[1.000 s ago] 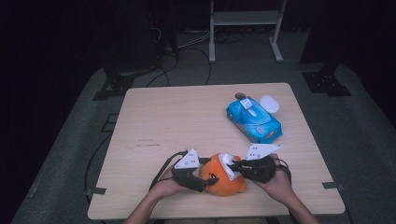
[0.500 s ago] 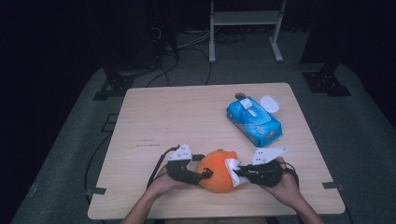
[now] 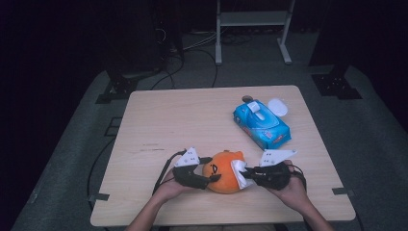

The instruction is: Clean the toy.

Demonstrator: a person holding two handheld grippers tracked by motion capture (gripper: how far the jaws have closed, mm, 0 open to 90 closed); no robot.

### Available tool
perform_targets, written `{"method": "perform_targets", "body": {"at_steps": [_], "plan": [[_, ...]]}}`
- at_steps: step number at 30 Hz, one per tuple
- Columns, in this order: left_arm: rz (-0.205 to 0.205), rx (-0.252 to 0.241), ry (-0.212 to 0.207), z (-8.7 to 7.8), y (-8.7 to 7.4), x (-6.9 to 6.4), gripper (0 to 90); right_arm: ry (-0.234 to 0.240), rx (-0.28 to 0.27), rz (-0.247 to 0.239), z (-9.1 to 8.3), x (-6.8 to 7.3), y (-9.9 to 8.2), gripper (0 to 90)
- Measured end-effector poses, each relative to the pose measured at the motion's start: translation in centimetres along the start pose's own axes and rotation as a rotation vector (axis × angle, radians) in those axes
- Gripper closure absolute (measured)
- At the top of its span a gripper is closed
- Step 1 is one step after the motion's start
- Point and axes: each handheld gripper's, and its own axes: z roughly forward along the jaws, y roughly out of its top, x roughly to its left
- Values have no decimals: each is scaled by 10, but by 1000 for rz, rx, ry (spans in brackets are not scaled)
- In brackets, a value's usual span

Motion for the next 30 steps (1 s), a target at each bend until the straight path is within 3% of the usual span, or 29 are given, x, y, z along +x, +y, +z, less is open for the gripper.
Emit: {"method": "perform_targets", "body": {"at_steps": [2, 7, 9, 13, 16, 21, 22, 24, 27, 30], "plan": [[-2, 0, 1, 0, 0, 1, 298, -7, 9, -6, -2, 0, -3, 843], [-16, -4, -2, 0, 0, 2, 297, -13, 27, 37, -7, -12, -12, 844], [-19, -6, -1, 1, 0, 2, 294, 7, 20, 33, -6, -9, -10, 844], [15, 0, 3, 6, 4, -4, 290, 51, 16, -31, 6, 8, 2, 843], [3, -2, 8, 4, 3, -2, 304, 17, 18, -55, 10, 10, 7, 843], [-3, -6, 2, 5, 2, 0, 306, -28, -3, 9, 4, -7, 2, 842], [-1, -6, 1, 5, 2, 0, 305, -51, 2, 40, 1, -16, -4, 841], [1, -6, -1, 5, 2, -1, 302, -66, 14, 53, -1, -21, -8, 843], [18, -7, -2, 6, 3, -3, 292, -69, 15, 58, -3, -20, -9, 844], [65, -5, -10, 9, 6, -9, 299, -49, 7, 14, 3, -7, 2, 843]]}}
